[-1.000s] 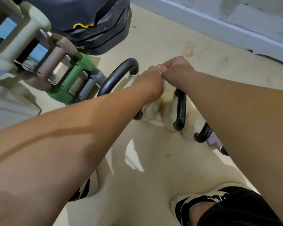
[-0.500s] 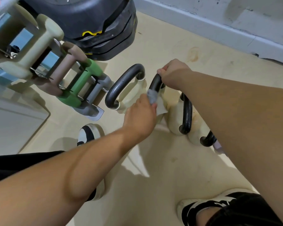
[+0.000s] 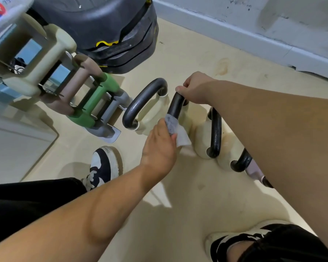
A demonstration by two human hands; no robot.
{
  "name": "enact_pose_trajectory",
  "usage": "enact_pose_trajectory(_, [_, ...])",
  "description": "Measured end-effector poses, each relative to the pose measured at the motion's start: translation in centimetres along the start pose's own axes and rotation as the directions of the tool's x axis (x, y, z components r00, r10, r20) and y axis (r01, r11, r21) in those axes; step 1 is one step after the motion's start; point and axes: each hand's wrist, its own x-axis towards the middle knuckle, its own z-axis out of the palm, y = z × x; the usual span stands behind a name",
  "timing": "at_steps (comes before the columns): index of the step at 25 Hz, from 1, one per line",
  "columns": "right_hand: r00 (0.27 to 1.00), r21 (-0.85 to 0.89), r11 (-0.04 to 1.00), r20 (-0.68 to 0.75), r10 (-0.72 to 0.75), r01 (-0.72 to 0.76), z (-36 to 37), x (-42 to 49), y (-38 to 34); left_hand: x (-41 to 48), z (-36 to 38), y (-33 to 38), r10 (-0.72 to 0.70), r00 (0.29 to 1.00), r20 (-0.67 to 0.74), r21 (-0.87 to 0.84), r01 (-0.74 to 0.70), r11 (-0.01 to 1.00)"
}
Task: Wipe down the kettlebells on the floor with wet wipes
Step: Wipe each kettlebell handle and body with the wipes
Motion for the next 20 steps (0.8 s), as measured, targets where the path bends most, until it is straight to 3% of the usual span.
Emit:
enact_pose_trajectory(4, [1.0, 0.02, 1.0, -0.023, 0.01, -0.009, 0.4, 0.1, 0.5, 6.2, -1.4, 3.1, -0.207, 0.967, 0.15, -0.047, 0.216, 0.975])
enact_pose_trajectory(6, [1.0, 0.071, 0.997, -0.029, 0.006, -0.004, 0.5, 0.1, 0.6, 9.0, -2.3, 4.2, -0.209, 0.94, 0.268, -0.13, 0.251, 0.959])
enact_pose_trajectory(7, [1.0, 0.096, 0.995, -0.03, 0.009, -0.006, 0.4, 0.2, 0.7, 9.1, -2.7, 4.8, -0.219, 0.93, 0.296, -0.077, 0.251, 0.965])
enact_pose_trajectory(8, [1.0, 0.105, 0.994, -0.023, 0.012, -0.009, 0.4, 0.3, 0.8, 8.6, -2.3, 4.6, -0.188, 0.948, 0.256, 0.06, 0.179, 0.982])
enact_pose_trajectory(10, [1.0, 0.08, 0.997, -0.014, -0.005, 0.006, 0.4, 0.3, 0.9, 6.2, -1.2, 3.3, -0.225, 0.963, 0.15, -0.096, 0.241, 0.966])
enact_pose_trajectory(11, [1.0, 0.066, 0.998, -0.006, -0.01, 0.011, 0.4, 0.3, 0.9, 4.7, -0.9, 2.3, -0.172, 0.98, 0.096, -0.14, 0.184, 0.973])
enact_pose_trajectory(13, [1.0, 0.086, 0.996, 0.013, -0.021, 0.02, 0.7, 0.0, 0.8, 2.4, -0.8, 1.0, -0.077, 0.997, 0.032, -0.073, 0.079, 0.994])
enact_pose_trajectory(17, [0.999, 0.076, 0.996, -0.005, -0.042, 0.042, 0.8, -0.7, 0.7, 2.0, -1.9, 0.2, 0.052, 0.994, 0.093, 0.108, -0.062, 0.992])
enact_pose_trajectory(20, [1.0, 0.115, 0.993, -0.018, -0.004, 0.006, 0.1, -0.9, 1.5, 6.8, -2.9, 3.1, -0.059, 0.967, 0.247, 0.213, 0.005, 0.977])
